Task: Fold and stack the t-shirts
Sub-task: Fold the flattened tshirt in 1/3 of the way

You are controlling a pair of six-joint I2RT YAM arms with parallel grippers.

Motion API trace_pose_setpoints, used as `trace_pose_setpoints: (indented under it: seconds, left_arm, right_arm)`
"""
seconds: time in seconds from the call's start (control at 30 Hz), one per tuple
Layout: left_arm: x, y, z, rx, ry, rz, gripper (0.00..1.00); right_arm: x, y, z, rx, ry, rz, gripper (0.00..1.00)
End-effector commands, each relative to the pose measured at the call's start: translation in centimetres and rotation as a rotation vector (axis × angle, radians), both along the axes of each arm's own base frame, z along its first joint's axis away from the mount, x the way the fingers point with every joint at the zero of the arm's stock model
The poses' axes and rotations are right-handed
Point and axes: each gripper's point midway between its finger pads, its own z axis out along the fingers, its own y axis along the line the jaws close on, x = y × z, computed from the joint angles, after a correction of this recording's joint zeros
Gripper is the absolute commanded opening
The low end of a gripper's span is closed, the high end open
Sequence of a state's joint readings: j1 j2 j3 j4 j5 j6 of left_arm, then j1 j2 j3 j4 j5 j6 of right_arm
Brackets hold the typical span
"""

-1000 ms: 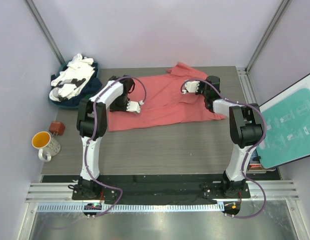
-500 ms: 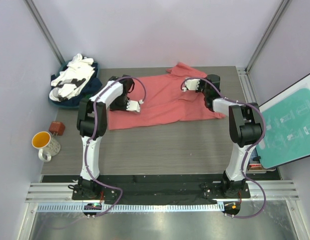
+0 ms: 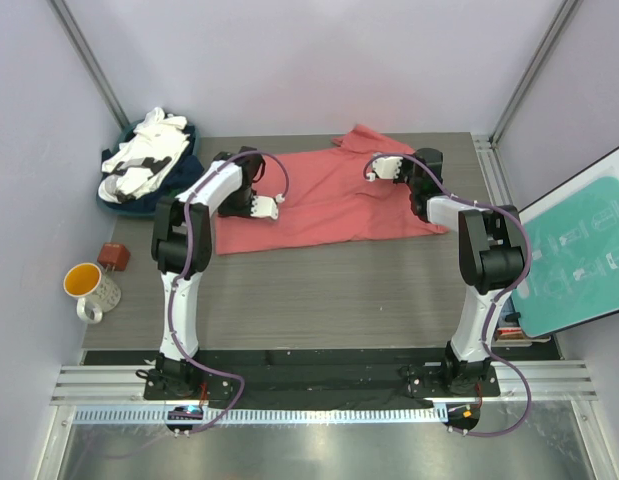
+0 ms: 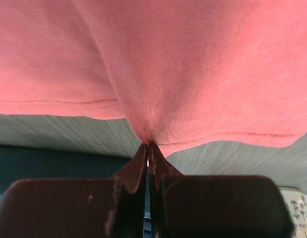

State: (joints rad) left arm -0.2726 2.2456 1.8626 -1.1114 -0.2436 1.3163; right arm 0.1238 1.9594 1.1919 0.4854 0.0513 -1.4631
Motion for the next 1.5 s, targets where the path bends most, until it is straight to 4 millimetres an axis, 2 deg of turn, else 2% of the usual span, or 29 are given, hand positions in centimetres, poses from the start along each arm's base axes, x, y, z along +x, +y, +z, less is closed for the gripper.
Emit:
trace_pose_setpoints:
  seconds: [0.0, 0.17, 0.23, 0.27, 0.3, 0.33, 0.37, 0.4, 0.53, 0.57, 0.63, 0.67, 0.7, 0.73, 0.77, 0.8, 0.83, 0.9, 0.93, 1.0, 1.07, 1.1, 1.13, 1.23, 1.47]
  left_arm:
    - [2.7, 0.0, 1.5, -0.014, -0.121, 0.008, 0.00]
    - [2.9, 0.3, 1.0, 0.010, -0.119, 0.002, 0.00]
    - [2.5, 0.8, 0.7, 0.042, -0.095, 0.006, 0.01]
    - [2.3, 1.0, 0.6, 0.051, -0.089, 0.013, 0.10]
    - [2.1, 1.2, 0.5, 0.058, -0.084, 0.020, 0.16]
    - [1.9, 1.5, 0.5, 0.062, -0.079, 0.026, 0.21]
    - [1.9, 1.6, 0.6, 0.065, -0.084, 0.033, 0.30]
    - [1.8, 1.8, 0.6, 0.070, -0.087, 0.042, 0.35]
    - [2.0, 2.5, 1.5, 0.094, -0.129, 0.072, 0.44]
    - [2.2, 2.6, 1.8, 0.093, -0.142, 0.077, 0.55]
    - [2.6, 2.4, 2.6, 0.082, -0.175, 0.085, 0.66]
    - [2.8, 2.3, 3.0, 0.075, -0.186, 0.085, 0.76]
    - [3.0, 2.0, 3.4, 0.070, -0.195, 0.079, 0.77]
    - [3.3, 1.8, 3.9, 0.064, -0.213, 0.080, 0.89]
    - [3.4, 1.4, 4.2, 0.048, -0.219, 0.073, 0.99]
    - [3.3, 1.1, 4.4, 0.044, -0.213, 0.064, 1.00]
    - [3.5, 0.8, 4.7, 0.037, -0.227, 0.064, 1.00]
    - [3.6, -0.1, 5.2, 0.011, -0.236, 0.051, 1.00]
    - [3.7, -0.3, 5.3, 0.004, -0.245, 0.055, 1.00]
    - [3.7, -0.6, 5.6, 0.002, -0.252, 0.048, 1.00]
    - [3.8, -0.6, 5.5, 0.003, -0.255, 0.051, 1.00]
    - [3.7, -0.5, 5.4, 0.006, -0.253, 0.053, 1.00]
    - [3.6, -0.5, 5.2, 0.008, -0.247, 0.051, 1.00]
    - [3.5, -0.4, 5.0, 0.014, -0.246, 0.049, 1.00]
    - [3.3, -0.3, 4.7, 0.015, -0.245, 0.055, 1.00]
  right_arm:
    - [0.9, -0.5, 2.0, 0.013, -0.074, -0.022, 0.01]
    - [0.9, -0.6, 1.6, 0.008, -0.067, -0.025, 0.01]
    - [1.0, -0.7, 1.2, 0.008, -0.067, -0.032, 0.33]
    - [1.1, -0.9, 1.4, 0.004, -0.080, -0.041, 0.69]
    - [1.2, -0.9, 1.2, 0.005, -0.078, -0.043, 0.82]
    - [1.2, -1.0, 1.1, 0.006, -0.078, -0.051, 0.89]
    - [1.2, -1.2, 1.1, 0.012, -0.078, -0.064, 0.94]
    - [1.2, -1.3, 1.4, 0.022, -0.086, -0.071, 0.96]
    - [0.7, -1.3, 1.3, 0.038, -0.059, -0.076, 0.96]
    - [0.6, -1.2, 1.3, 0.038, -0.048, -0.071, 0.91]
    - [-0.1, -1.0, 0.6, 0.043, 0.004, -0.054, 0.85]
    - [-0.4, -0.7, 0.2, 0.045, 0.034, -0.044, 0.79]
    - [-0.5, -0.1, 0.2, 0.062, 0.058, -0.023, 0.76]
    - [-1.5, 0.3, -1.5, 0.068, 0.159, -0.010, 0.72]
    - [-2.0, 0.7, -1.9, 0.079, 0.212, 0.000, 0.66]
    - [-2.0, 2.0, -1.5, 0.114, 0.253, 0.050, 0.65]
    - [-3.7, 2.2, -3.6, 0.123, 0.384, 0.053, 0.63]
    - [-4.5, 3.8, -3.8, 0.146, 0.451, 0.086, 0.63]
    - [-5.5, 4.5, -4.6, 0.157, 0.509, 0.100, 0.64]
    - [-6.0, 5.7, -4.5, 0.168, 0.529, 0.123, 0.64]
    - [-6.9, 6.5, -5.3, 0.182, 0.591, 0.139, 0.64]
    - [-6.8, 7.0, -5.1, 0.189, 0.602, 0.148, 0.64]
    - [-7.7, 7.1, -5.8, 0.188, 0.658, 0.147, 0.63]
    - [-8.2, 8.2, -6.2, 0.190, 0.719, 0.170, 0.62]
    - [-7.8, 9.6, -7.4, 0.185, 0.752, 0.177, 0.62]
